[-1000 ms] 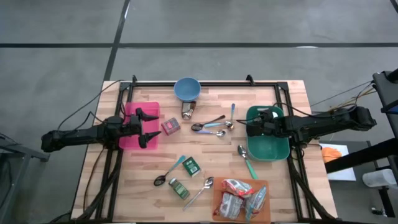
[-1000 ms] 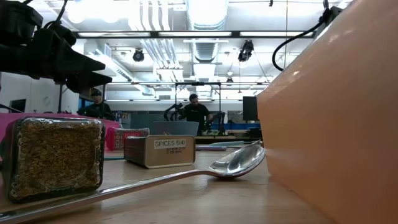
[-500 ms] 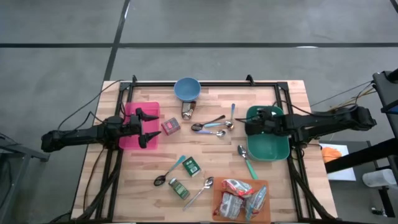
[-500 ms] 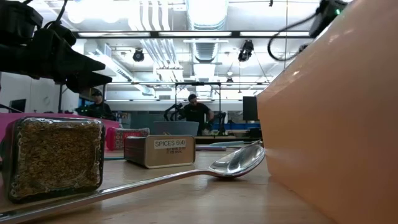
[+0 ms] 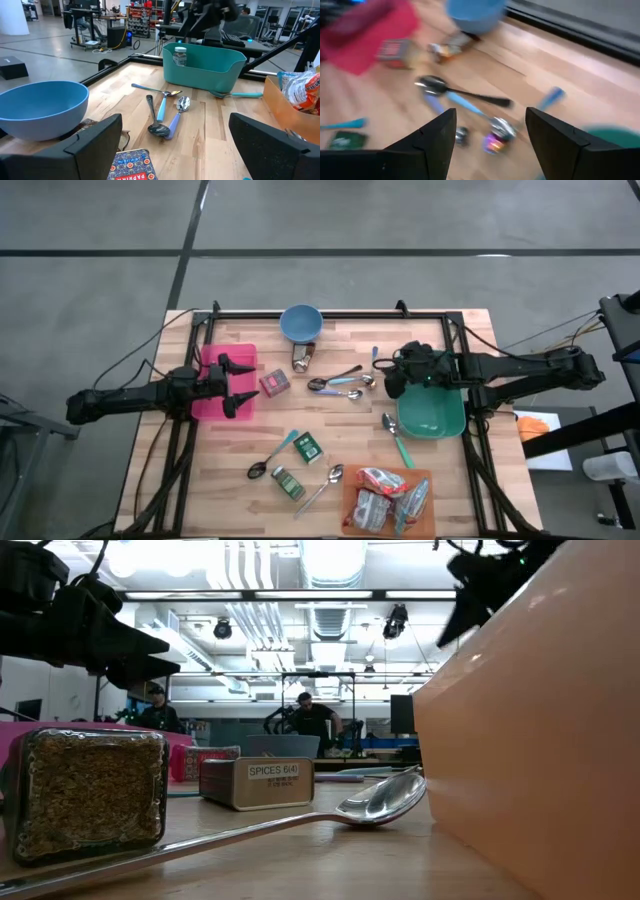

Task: Pick & Place Food Item
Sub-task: Put the green seasoning can into the green bin

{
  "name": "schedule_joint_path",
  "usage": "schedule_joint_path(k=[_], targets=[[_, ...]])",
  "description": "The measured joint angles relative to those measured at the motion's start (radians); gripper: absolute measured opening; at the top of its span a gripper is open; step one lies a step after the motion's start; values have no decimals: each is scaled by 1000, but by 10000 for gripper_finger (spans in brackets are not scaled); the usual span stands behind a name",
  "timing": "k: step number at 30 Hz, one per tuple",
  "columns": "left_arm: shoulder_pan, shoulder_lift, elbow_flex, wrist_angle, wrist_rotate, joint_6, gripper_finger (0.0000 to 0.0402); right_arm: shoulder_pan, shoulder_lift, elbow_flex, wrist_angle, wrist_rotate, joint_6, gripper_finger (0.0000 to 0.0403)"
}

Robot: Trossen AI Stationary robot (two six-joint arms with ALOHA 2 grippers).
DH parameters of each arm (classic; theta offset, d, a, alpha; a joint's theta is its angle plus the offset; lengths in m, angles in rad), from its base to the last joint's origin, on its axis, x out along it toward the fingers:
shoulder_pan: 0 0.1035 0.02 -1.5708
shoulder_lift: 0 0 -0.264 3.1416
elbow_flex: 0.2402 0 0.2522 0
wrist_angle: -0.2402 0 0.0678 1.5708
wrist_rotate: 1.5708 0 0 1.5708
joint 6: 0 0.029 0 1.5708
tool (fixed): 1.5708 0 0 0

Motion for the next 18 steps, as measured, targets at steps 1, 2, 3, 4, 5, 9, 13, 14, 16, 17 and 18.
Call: schedule_joint_path(k=[1,2,3,4,5,9,13,14,16,17,18], targets=[[0,0,0,0,0,0,372,0,0,-7,39,-21,-35,235],[0,0,0,0,0,0,372,0,0,-16,79,-43,-65,235],[0,0,0,0,0,0,372,0,0,-26,118,-65,-98,235],[0,0,0,0,0,0,372,0,3,-36,159,-88,-123,235],[0,0,0,0,0,0,372,0,10,-46,200,-110,-144,235],[0,0,0,0,0,0,372,3,68,-54,305,-187,-146,235],[0,0,0,0,0,0,372,26,170,6,305,-194,-154,235],[0,0,0,0,0,0,372,30,196,27,304,-193,-165,235],[0,0,0,0,0,0,372,34,247,70,298,-189,-185,235],[0,0,0,0,0,0,372,33,275,96,289,-188,-188,235],[0,0,0,0,0,0,372,33,302,121,272,-188,-187,235]])
